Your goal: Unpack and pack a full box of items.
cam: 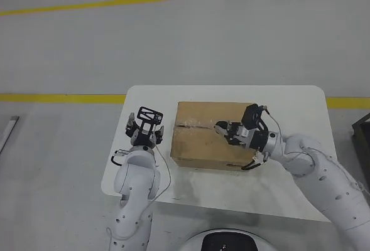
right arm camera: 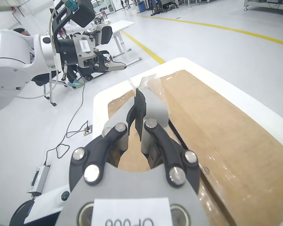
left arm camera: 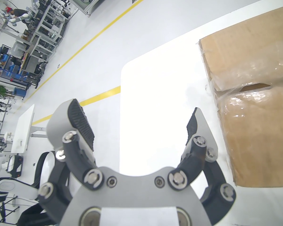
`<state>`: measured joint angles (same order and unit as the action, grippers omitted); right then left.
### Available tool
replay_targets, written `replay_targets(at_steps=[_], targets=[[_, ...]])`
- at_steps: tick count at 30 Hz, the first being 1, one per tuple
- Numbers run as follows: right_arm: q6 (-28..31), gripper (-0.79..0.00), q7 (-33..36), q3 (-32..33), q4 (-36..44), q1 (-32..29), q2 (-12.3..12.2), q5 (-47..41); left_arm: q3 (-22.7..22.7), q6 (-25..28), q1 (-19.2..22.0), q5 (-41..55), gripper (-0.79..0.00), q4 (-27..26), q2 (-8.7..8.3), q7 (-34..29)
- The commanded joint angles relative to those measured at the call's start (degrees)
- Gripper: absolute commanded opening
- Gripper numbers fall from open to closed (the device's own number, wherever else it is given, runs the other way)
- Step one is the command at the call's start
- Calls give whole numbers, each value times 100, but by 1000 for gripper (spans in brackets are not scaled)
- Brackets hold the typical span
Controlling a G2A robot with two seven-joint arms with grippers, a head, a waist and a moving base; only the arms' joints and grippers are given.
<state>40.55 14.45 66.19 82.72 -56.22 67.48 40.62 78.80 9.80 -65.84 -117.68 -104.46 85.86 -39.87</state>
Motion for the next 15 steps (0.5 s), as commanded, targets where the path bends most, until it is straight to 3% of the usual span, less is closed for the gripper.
replay_targets(at_steps=[1,8,15], targets=[[-124,-785,171,124,61,-133,-25,-375,-31,32,1,8,0,-8,-1,11],[-823,-785,978,389,383,-508,-93,-1380,-111,123,16,-16,0,-27,-8,32],[-1200,-785,1191,527,621,-564,-132,-1181,-166,178,29,-38,0,-39,-13,43]])
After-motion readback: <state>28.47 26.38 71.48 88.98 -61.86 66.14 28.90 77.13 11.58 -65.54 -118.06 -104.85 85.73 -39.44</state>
